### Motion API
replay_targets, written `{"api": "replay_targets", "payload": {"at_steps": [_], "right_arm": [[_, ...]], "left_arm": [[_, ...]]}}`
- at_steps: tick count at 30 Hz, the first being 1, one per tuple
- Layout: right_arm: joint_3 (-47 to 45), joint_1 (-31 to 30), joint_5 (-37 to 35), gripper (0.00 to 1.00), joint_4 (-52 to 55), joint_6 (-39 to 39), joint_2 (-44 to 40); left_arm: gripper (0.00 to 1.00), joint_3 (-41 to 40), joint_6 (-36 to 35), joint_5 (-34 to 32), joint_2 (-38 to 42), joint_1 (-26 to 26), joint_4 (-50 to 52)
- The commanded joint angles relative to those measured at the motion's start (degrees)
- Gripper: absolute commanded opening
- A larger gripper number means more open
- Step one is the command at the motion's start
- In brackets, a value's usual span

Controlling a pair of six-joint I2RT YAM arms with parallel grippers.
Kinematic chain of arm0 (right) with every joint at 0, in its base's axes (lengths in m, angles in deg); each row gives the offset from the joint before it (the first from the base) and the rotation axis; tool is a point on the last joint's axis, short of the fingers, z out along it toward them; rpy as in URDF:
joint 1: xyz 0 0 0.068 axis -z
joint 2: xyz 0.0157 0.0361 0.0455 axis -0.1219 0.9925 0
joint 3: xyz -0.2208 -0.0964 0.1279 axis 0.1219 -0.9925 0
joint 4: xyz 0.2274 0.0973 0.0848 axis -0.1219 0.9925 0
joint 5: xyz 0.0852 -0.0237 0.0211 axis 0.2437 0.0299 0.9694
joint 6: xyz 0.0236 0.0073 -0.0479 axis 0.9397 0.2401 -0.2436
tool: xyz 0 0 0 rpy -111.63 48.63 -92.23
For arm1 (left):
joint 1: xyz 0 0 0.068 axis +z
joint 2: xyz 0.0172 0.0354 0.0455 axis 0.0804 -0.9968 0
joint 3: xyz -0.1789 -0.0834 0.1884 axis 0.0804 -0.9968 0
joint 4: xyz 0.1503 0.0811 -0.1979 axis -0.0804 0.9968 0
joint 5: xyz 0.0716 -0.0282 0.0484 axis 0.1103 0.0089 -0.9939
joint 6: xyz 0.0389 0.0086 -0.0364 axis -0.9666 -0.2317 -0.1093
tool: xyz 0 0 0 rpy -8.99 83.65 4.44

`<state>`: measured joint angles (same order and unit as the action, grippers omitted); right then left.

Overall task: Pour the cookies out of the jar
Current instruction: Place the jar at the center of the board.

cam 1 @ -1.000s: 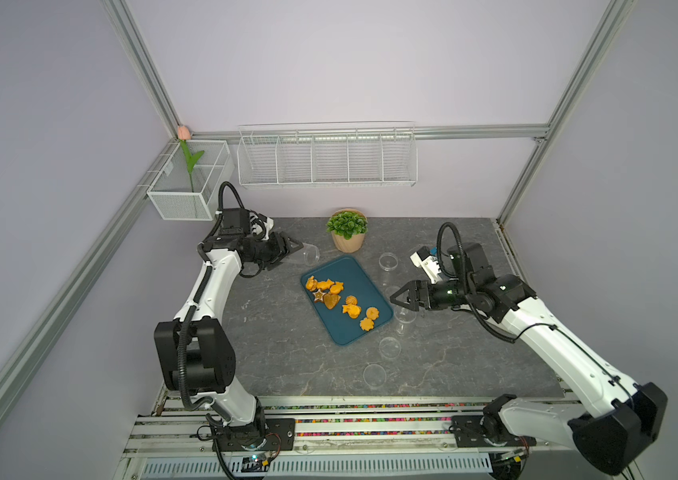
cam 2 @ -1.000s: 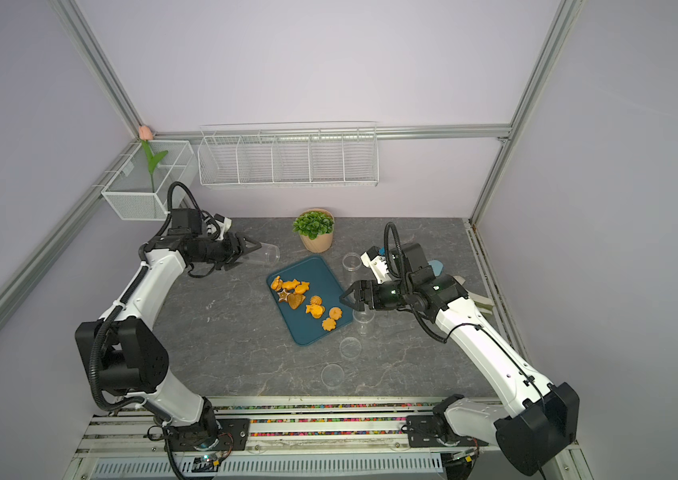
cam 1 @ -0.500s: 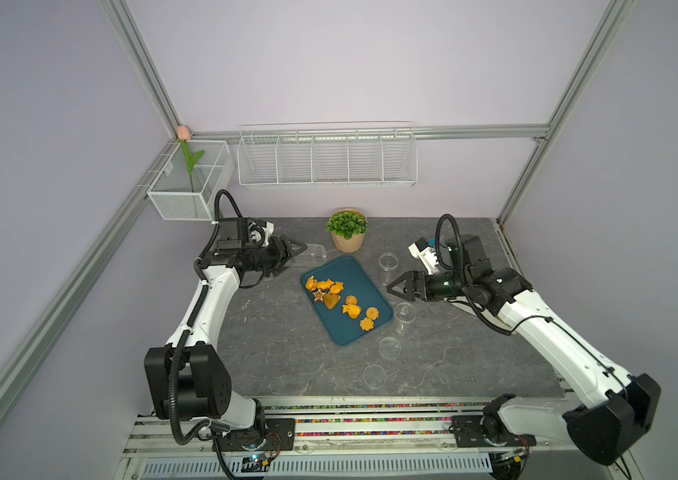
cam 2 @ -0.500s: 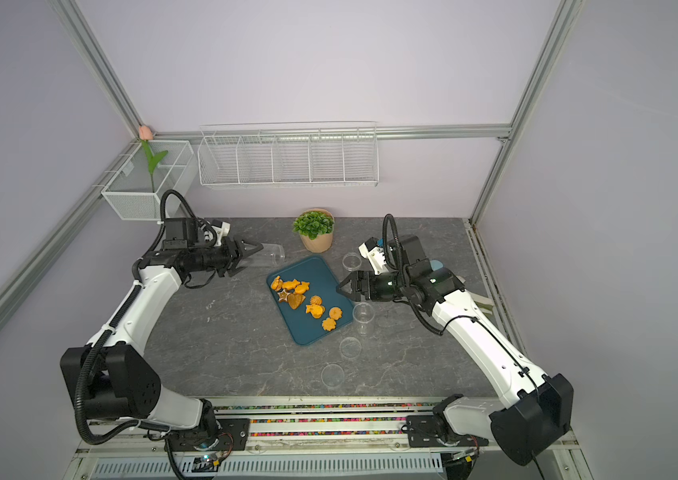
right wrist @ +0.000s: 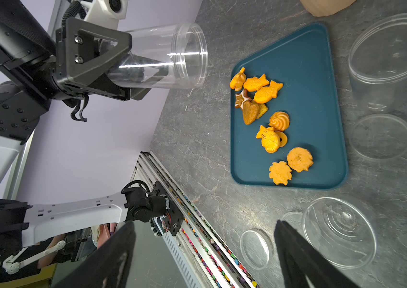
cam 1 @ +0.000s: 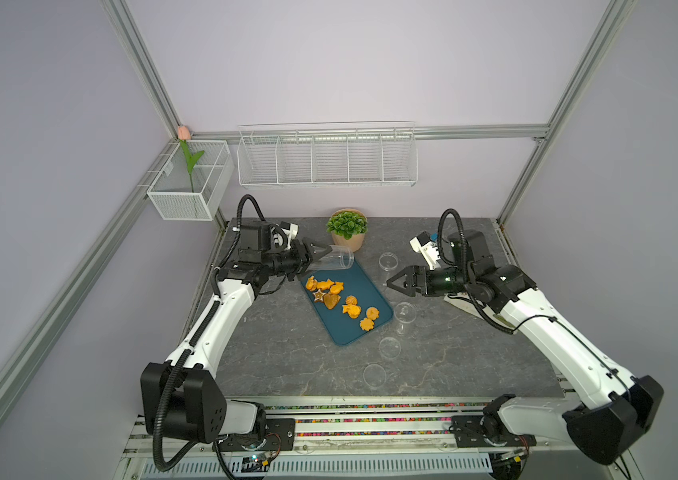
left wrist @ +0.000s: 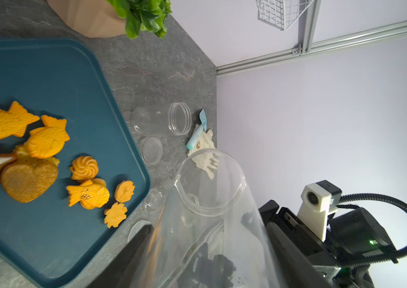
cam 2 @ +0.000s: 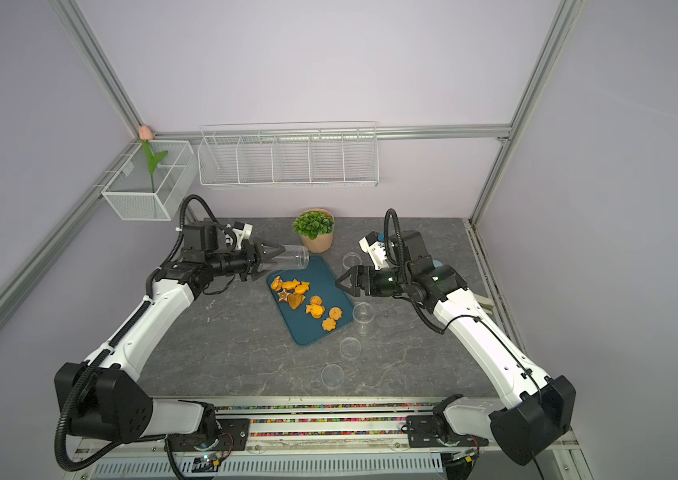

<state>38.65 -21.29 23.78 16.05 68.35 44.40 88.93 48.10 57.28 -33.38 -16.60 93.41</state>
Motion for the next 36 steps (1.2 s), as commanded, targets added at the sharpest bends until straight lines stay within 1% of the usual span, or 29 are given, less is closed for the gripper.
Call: {"api": "replay_targets", "payload": {"at_steps": [1, 4, 8, 11, 17, 22, 33, 36], "right_arm": [[1.45, -0.34, -1.25, 0.89, 0.69, 0.66, -0.93], [1.45, -0.24, -2.21, 0.89, 0.9, 0.88, -1.66], [1.71, -0.06, -3.01, 0.89, 1.22, 1.0, -1.93], [1.92, 0.0, -3.37, 0.89, 0.96, 1.31, -1.76], [3.1, 0.21, -3.56, 0.89, 0.39, 1.92, -1.06], [3.47, 0.41, -3.56, 0.89, -0.4, 2.64, -1.05], [5.85, 2.06, -3.01, 0.89, 0.1, 2.83, -0.61], [6.75, 2.87, -2.25, 0.89, 0.52, 3.24, -0.44]], "left_arm": [[0.68, 0.44, 2.02, -0.26, 1.02, -0.54, -2.22], [0.68, -0.29, 3.4, -0.07, 1.56, -1.16, -3.46], [0.68, -2.29, 6.89, -0.25, 2.59, -3.48, -7.54], [0.68, -2.78, 7.42, -1.09, 3.46, -4.66, -8.09], [0.68, -3.49, 7.57, -0.75, 4.8, -4.96, -7.2], [0.68, -4.68, 10.11, 0.54, 4.98, -5.93, -10.33], [0.69, -4.39, 11.27, 1.7, 5.51, -6.51, -11.5], [0.69, -4.49, 12.58, 2.33, 5.21, -6.88, -13.22]]}}
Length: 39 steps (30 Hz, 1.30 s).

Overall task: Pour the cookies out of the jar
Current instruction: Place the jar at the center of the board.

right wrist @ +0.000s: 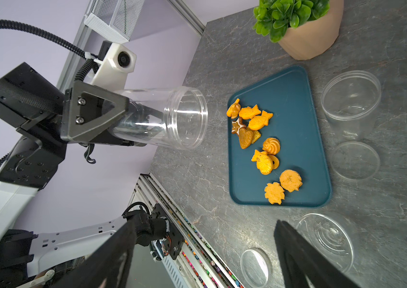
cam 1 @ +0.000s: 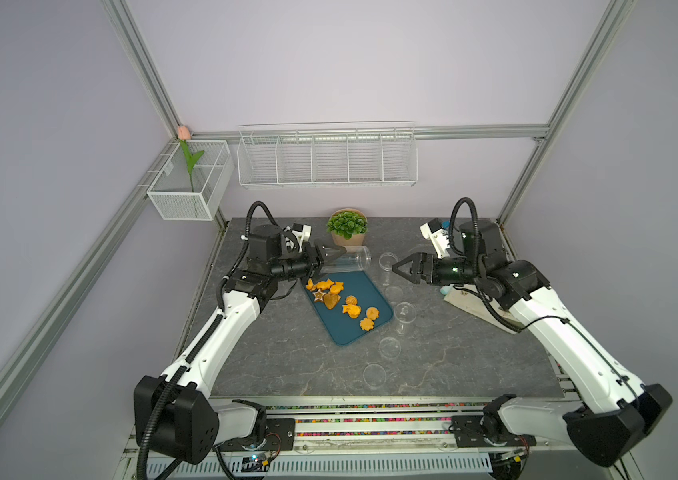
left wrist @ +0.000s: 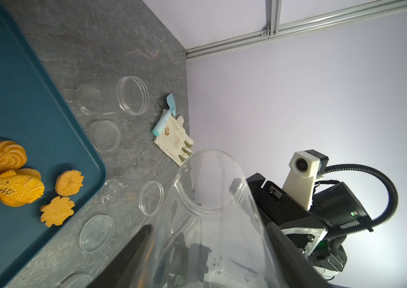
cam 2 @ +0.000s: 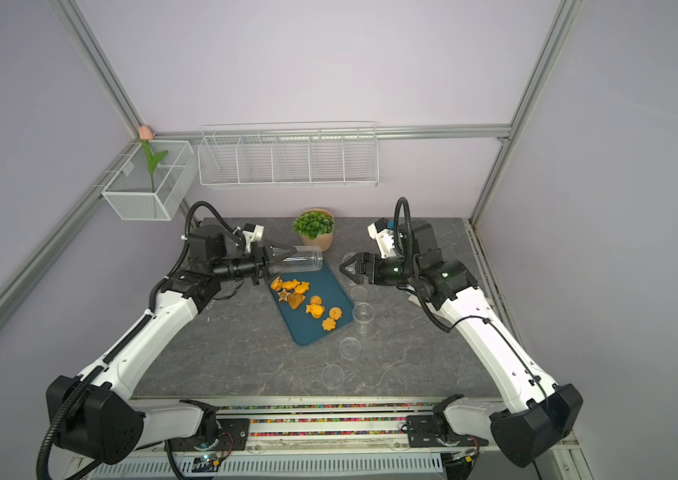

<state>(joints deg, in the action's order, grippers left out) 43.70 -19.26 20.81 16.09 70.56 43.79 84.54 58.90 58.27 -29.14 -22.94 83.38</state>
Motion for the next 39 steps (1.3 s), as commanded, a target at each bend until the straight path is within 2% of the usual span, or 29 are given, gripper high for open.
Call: {"api": "replay_targets", "payload": {"at_steps": [1, 11, 17, 24, 39], "right_arm": [[1.92, 1.28, 1.05, 0.89, 0.64, 1.2, 0.22], [2.1, 5.46, 5.72, 0.89, -2.1, 4.6, -0.54], [1.76, 6.81, 9.31, 0.89, -5.7, 7.86, -0.71], [-0.41, 7.11, 14.01, 0.89, -14.47, 15.78, -0.7], [-5.06, 7.01, 19.5, 0.89, -26.21, 24.5, 0.0]], "left_arm": [[0.69, -0.09, 2.43, 1.75, 0.84, -0.7, -4.05], [0.69, 0.24, 10.08, 4.84, -1.47, -2.93, -14.53], [0.69, 1.12, 11.94, 6.33, -2.94, -4.32, -17.43], [0.69, 1.39, 15.0, 7.67, -4.11, -5.31, -21.67], [0.69, 0.97, 20.35, 9.53, -5.33, -6.92, -29.57]]}}
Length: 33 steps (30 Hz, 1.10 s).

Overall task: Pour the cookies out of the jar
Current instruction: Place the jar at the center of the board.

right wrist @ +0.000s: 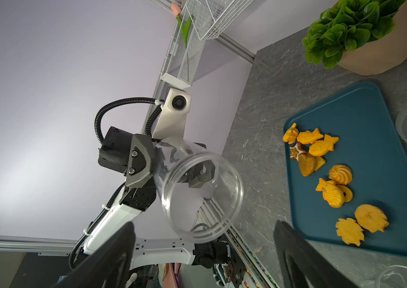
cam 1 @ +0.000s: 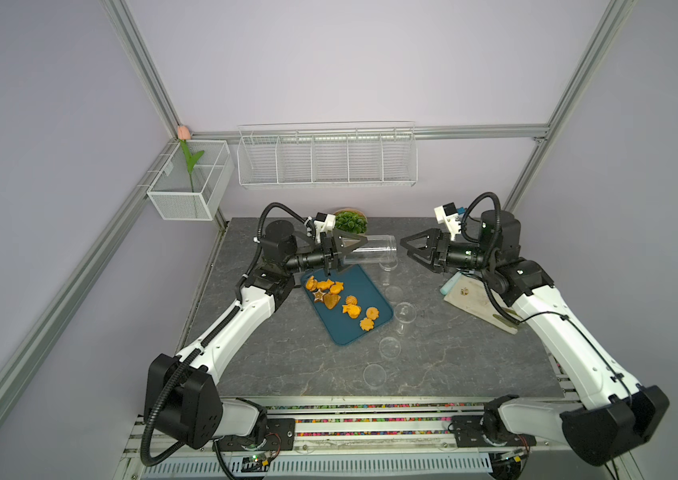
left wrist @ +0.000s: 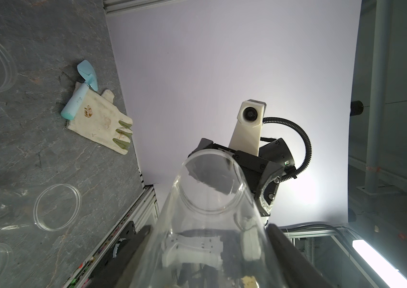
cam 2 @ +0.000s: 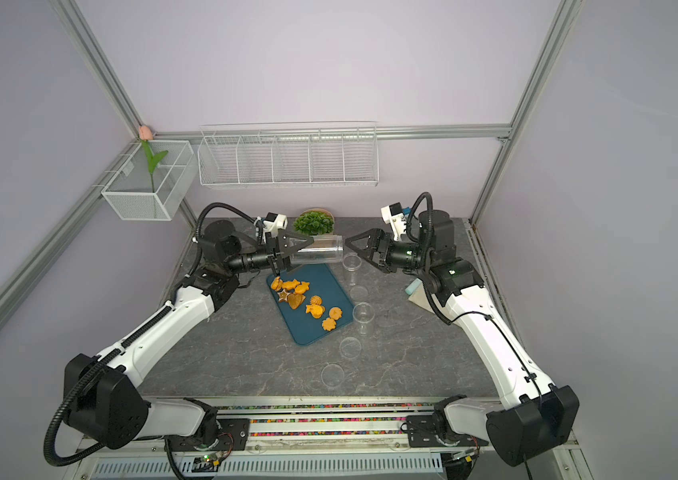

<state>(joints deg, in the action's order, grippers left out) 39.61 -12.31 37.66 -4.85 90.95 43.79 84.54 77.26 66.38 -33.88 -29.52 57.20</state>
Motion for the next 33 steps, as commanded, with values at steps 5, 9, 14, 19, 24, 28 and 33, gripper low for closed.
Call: {"api": "replay_targets", "payload": {"at_steps": [5, 9, 14, 19, 24, 28, 33], "right_arm": [[-1.35, -0.58, 4.85, 0.89, -9.9, 7.05, 0.34], [-0.96, -1.41, 6.69, 0.89, -10.5, 7.84, 1.58], [-1.0, -1.55, 6.04, 0.89, -9.56, 7.58, 1.93], [-0.47, -2.78, 8.34, 0.89, -11.58, 8.57, 3.27], [-0.5, -4.56, 11.97, 0.92, -15.72, 11.87, 4.99], [0.01, -4.76, 11.97, 0.95, -15.77, 11.78, 5.11], [0.52, -4.7, 12.4, 0.97, -16.4, 12.45, 5.45]], "left_arm": [[0.7, 0.88, 2.18, 1.5, -0.33, -0.58, -3.66], [0.7, 0.79, 3.57, 1.5, -0.71, -0.74, -5.63], [0.7, 1.14, 4.71, 1.59, -1.02, -1.06, -7.36], [0.7, 1.3, 4.8, 1.88, -0.95, -1.68, -7.61], [0.7, 1.39, 4.81, 1.78, -1.02, -2.15, -7.97], [0.7, 1.63, 4.81, 1.91, -1.21, -2.39, -7.95], [0.7, 1.64, 4.81, 2.01, -1.06, -2.6, -7.97]]}}
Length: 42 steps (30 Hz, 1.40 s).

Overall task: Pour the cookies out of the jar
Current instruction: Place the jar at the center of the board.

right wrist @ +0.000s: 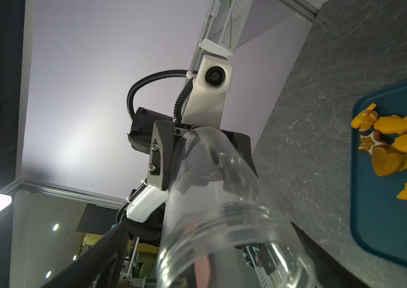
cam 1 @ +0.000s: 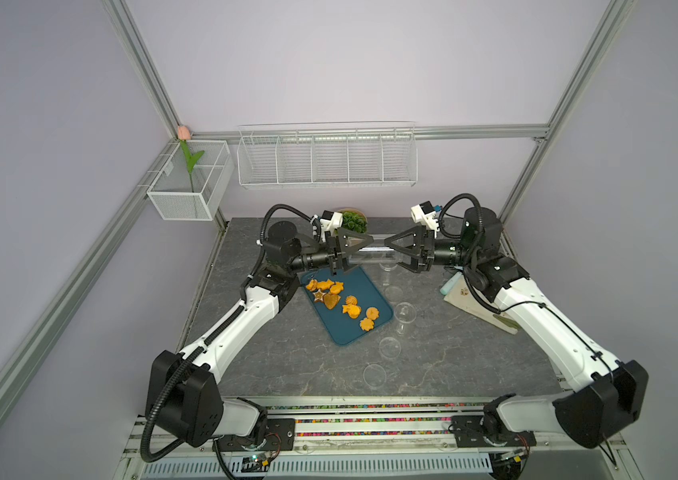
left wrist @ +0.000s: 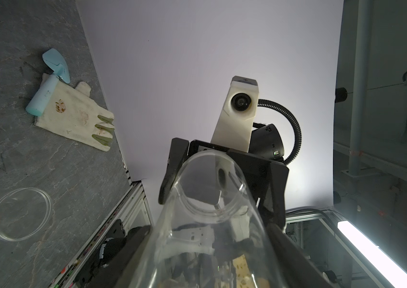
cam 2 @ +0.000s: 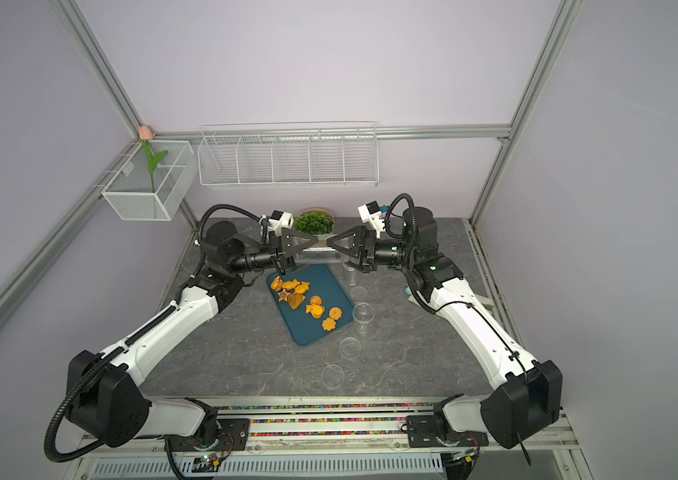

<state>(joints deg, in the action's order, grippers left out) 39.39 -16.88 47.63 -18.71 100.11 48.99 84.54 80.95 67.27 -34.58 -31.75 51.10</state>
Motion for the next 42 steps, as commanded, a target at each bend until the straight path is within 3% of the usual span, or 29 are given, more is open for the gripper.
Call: {"api": "replay_targets", "payload": {"at_steps": [1, 5, 18, 42], "right_arm": [[0.65, -0.19, 2.55, 0.95, -2.84, 3.54, 0.37], [-0.26, -0.18, 3.05, 0.85, -5.21, 5.26, 0.38], [-0.87, -0.19, 3.21, 0.69, -5.35, 5.45, -0.27], [-0.52, -0.02, 3.18, 0.64, -5.16, 5.19, 0.63]], "left_arm": [[0.7, 1.58, 1.12, 1.05, -0.37, -0.42, -1.88], [0.7, 1.41, 1.12, 0.88, -0.05, -0.42, -1.72], [0.7, 1.61, 1.03, 0.69, -0.06, -0.64, -1.35], [0.73, 2.22, 0.74, 1.13, -0.93, -0.73, -0.66]]}}
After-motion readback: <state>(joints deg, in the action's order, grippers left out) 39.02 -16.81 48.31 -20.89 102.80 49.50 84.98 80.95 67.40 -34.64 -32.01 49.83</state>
